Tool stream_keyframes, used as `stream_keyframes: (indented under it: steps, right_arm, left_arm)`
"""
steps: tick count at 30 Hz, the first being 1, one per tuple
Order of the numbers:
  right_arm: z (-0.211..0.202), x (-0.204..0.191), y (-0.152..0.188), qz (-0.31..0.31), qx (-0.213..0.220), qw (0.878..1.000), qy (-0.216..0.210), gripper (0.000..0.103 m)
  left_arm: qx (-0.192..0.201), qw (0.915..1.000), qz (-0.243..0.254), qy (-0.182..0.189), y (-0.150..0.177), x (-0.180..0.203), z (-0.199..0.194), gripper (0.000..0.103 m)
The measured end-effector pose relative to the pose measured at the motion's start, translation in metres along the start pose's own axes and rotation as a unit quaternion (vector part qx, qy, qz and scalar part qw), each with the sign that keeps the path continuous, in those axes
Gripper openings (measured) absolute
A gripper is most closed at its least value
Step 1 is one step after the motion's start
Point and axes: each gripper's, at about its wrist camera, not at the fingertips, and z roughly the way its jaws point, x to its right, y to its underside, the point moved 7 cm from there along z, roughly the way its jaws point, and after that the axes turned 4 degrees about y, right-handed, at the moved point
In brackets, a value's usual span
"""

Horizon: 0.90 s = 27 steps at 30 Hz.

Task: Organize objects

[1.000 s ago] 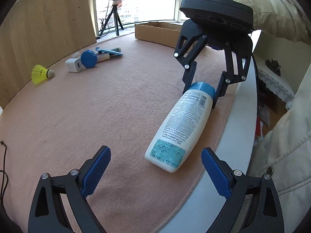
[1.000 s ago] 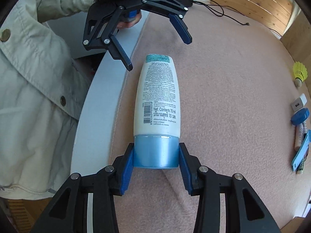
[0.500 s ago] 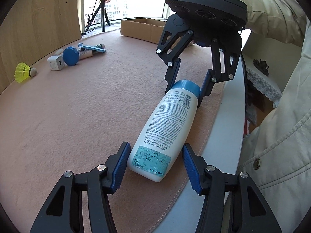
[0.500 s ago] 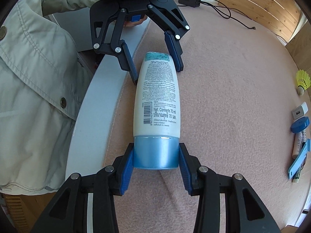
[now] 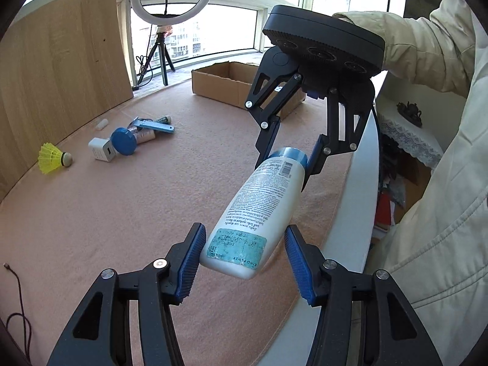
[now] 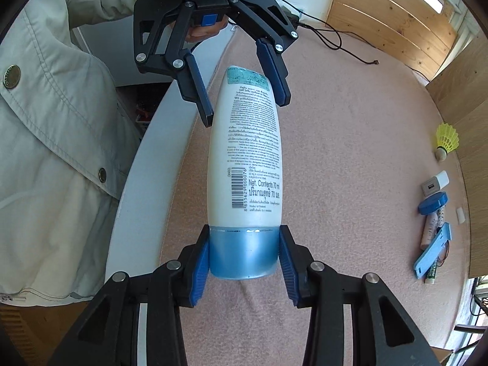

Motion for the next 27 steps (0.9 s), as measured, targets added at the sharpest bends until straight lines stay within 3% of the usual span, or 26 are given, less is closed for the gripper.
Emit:
stream_keyframes:
  steps: [14,20,27]
  right_arm:
    - [-0.034,0.009,0.014,-0.002,0.025,0.998,0.051,0.037]
    - [-0.067,0.012,0.042,-0.015,0.054,0.996,0.075,0.037]
    - [-0.106,0.015,0.095,-0.035,0.076,0.993,0.086,0.037]
  left_arm:
    - [-0.026,0.9985,0.044,-0.019,-0.039,0.006,0.006,0.054]
    - [-0.040,0.9967,0.050,-0.050,-0.077,0.015,0.016,0.054]
    - [-0.060,0.9934,0.065,-0.073,-0.133,0.032,0.057,0.053]
